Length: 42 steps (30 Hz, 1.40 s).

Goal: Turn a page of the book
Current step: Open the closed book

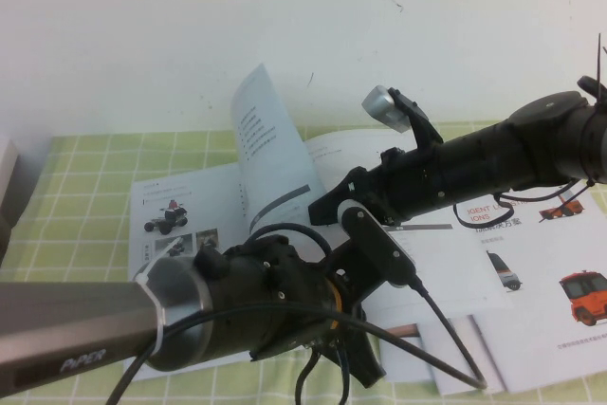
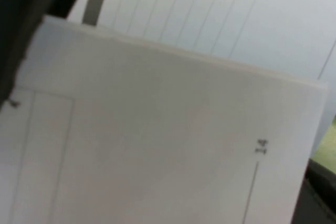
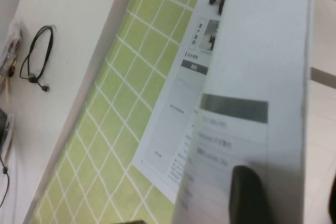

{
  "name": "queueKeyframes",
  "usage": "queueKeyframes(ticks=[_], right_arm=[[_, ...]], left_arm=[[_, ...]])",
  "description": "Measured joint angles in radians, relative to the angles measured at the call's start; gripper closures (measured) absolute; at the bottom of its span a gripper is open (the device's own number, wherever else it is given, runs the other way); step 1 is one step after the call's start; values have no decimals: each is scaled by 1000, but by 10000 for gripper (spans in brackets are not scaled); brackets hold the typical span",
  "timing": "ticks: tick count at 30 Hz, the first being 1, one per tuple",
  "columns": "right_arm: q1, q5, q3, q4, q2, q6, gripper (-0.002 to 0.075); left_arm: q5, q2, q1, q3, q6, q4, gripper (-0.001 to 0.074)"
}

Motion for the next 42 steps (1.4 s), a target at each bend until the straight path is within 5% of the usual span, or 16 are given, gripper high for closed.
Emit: queueKeyframes(ticks=[7,19,34,42], right_arm=[[0,30,0,59,0,-36,246],[0,61,0,106,0,-57,231],[-67,173,0,179,2,-75,341],[-110,220,0,173,0,-96,500]], left_arm=[[83,0,0,0,-252,256,737],[235,0,2,0,-440,380,737],[380,-47,2,0,-711,469,737],[395,-166,2,0,-831,540,737]])
